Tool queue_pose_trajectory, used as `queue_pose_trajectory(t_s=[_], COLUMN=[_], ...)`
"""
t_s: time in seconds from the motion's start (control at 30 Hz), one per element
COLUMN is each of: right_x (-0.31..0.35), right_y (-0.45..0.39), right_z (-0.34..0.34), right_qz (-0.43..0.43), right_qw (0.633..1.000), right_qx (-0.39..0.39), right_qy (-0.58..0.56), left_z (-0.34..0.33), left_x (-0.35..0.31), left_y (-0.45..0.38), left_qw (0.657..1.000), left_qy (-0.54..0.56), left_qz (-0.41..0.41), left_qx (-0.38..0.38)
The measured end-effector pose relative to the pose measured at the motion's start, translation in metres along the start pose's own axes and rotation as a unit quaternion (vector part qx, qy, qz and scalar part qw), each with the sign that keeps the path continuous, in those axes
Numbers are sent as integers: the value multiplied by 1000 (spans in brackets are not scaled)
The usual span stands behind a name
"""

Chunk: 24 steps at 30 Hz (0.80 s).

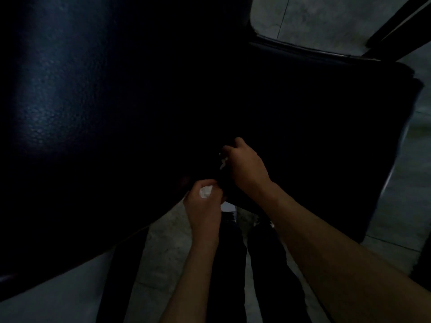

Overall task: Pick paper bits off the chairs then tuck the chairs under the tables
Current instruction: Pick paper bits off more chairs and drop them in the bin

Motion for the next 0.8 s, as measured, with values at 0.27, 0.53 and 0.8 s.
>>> queue_pose_trajectory(t_s=[0.27,0.53,0.8], right_x=[-1,19,22], right_y=[43,66,70], right_z=[60,53,55], right_qz=[-188,-203,-162], right_qw=[877,880,936], right_qx=[-205,-221,-132], right_qy=[-392,-367,-283], left_z=[-24,-56,-57], left_x=[-33,-62,-71], left_y=[3,22,10], left_qw=[825,827,941], left_qy=[502,492,303], left_qz=[215,194,82], left_qx=[147,190,129])
Point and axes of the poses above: each hand's wrist, its own y-axis away from the middle knuckle, its own z-axis out of the back of the hand, x = y × z, the point moved 2 cm from there along -y, towards the middle knuckle, and after that the axes turned 7 degrees about -y, right-handed, at the moved point
